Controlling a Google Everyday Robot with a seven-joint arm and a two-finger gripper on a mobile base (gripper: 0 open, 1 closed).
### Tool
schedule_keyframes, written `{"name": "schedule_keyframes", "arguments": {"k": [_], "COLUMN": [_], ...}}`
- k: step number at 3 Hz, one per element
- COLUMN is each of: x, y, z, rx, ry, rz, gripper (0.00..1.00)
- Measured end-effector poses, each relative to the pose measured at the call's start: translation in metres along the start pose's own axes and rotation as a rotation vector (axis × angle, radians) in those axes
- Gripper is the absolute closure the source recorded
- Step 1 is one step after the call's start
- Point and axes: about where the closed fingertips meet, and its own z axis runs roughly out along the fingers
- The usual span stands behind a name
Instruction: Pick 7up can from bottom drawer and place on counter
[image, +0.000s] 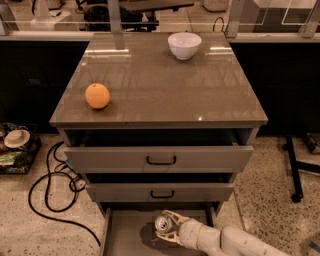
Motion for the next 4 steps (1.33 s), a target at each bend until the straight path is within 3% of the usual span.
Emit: {"name": "schedule_keyframes", "arguments": {"k": [1, 3, 4], "x": [-0.019, -0.056, -0.067], "y": [0.001, -0.001, -0.009], "z": [-0.012, -0.056, -0.078], "rx": [0.042, 0.197, 0.267], "ry": [0.005, 0.022, 0.049], "rz": [0.071, 0.218, 0.232], "gripper": [1.00, 1.00, 1.00]}}
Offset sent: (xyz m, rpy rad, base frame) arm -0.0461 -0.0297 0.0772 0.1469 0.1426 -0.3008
